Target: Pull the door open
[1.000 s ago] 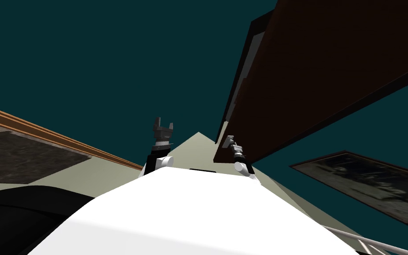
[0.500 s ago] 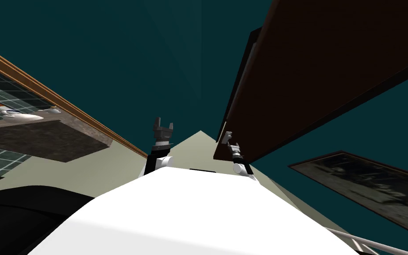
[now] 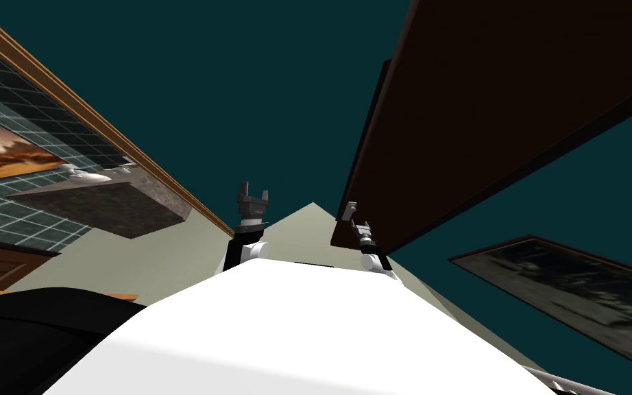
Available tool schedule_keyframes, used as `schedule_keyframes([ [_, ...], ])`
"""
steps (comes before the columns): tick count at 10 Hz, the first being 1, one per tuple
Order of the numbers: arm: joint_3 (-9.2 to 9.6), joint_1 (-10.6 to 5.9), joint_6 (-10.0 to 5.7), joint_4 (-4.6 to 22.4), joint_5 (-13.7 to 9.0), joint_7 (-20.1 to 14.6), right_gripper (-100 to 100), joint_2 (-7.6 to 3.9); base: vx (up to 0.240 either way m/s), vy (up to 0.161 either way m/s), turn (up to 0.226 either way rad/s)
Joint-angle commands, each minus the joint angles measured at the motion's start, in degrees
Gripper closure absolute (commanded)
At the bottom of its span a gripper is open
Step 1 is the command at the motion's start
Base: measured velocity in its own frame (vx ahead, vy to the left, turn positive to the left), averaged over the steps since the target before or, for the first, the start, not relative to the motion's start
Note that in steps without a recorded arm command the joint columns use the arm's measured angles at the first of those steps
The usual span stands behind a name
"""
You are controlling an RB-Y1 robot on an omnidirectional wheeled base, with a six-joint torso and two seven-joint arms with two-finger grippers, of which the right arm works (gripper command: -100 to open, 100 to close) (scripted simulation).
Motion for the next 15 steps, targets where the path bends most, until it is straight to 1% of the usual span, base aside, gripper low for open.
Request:
schedule_keyframes([
  [1, -1.67, -0.03, -0.44, 1.24, -0.21, -1.51, -100, -0.77, 0.186, 0.005, 0.328],
  [3, -3.51, -0.54, -1.25, 3.75, -0.29, -3.64, -100, -1.75, 0.233, 0.003, 0.227],
  [5, -4.62, -0.85, -1.74, 5.25, -0.34, -4.92, -100, -2.34, 0.148, 0.029, 0.130],
  [6, -4.62, -0.85, -1.74, 5.25, -0.34, -4.92, -100, -2.34, 0.085, 0.012, 0.078],
  [7, -5.12, -0.99, -1.96, 5.93, -0.36, -5.50, -100, -2.60, 0.063, 0.003, 0.110],
  [8, -4.92, -0.75, -1.73, 5.35, -0.39, -5.20, -100, -2.67, 0.030, -0.001, 0.026],
  [9, -4.92, -0.75, -1.73, 5.35, -0.39, -5.20, 100, -2.67, -0.006, -0.001, -0.033],
  [14, -4.92, -0.75, -1.73, 5.35, -0.39, -5.20, 100, -2.67, -0.004, -0.002, 0.001],
  [15, -4.24, -0.42, -2.07, 5.04, -0.26, -6.00, 100, -3.59, -0.116, -0.032, 0.113],
])
